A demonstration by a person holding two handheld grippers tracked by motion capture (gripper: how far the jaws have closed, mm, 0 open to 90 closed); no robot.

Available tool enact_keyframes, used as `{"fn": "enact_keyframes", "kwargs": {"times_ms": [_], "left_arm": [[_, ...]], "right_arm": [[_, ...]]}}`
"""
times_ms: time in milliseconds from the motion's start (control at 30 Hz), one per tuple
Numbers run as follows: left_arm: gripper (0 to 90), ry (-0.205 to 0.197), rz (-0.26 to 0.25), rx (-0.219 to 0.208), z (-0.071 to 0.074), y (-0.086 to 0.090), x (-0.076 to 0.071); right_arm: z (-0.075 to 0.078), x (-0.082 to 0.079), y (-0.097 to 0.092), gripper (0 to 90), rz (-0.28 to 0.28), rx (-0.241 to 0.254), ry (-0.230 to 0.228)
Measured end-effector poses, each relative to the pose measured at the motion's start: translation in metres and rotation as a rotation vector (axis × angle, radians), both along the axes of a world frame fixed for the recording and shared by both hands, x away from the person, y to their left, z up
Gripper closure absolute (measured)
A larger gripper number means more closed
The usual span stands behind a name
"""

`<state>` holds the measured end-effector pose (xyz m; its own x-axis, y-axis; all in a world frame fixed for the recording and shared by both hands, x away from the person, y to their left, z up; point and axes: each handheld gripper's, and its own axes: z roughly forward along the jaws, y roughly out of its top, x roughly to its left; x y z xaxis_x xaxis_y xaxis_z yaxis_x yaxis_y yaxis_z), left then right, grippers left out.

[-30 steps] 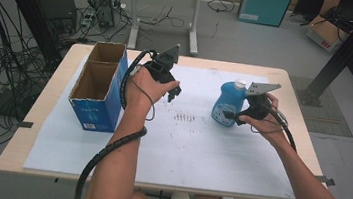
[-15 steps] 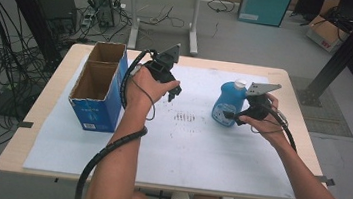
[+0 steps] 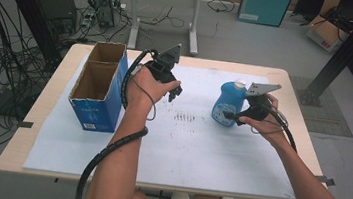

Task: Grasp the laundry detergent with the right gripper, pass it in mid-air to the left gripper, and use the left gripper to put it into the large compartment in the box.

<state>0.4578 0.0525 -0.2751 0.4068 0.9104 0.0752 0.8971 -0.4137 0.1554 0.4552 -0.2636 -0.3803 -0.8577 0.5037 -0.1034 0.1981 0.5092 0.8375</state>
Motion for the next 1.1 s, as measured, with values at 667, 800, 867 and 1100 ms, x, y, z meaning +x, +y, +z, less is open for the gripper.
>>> {"fn": "enact_keyframes", "kwargs": {"times_ms": [667,800,867,1100], "left_arm": [[5.7,-0.001,0.0,-0.003,0.0008,0.0009,-0.0017],[5.8,0.002,0.002,0.0,0.0007,0.0015,-0.0014],[5.7,0.002,0.0,0.0,0.0007,0.0014,-0.0013],[5.8,0.001,-0.001,-0.002,0.0007,0.0006,-0.0013]], "right_arm": [[-0.0022,0.0028,-0.001,24.9,0.0,-0.014,-0.005],[-0.0033,0.0033,-0.0014,27.7,-0.007,-0.015,-0.004],[-0.0037,0.0041,-0.0024,31.5,0.007,-0.022,-0.005],[-0.0043,0.0039,-0.0017,39.1,0.013,-0.026,-0.008]]}}
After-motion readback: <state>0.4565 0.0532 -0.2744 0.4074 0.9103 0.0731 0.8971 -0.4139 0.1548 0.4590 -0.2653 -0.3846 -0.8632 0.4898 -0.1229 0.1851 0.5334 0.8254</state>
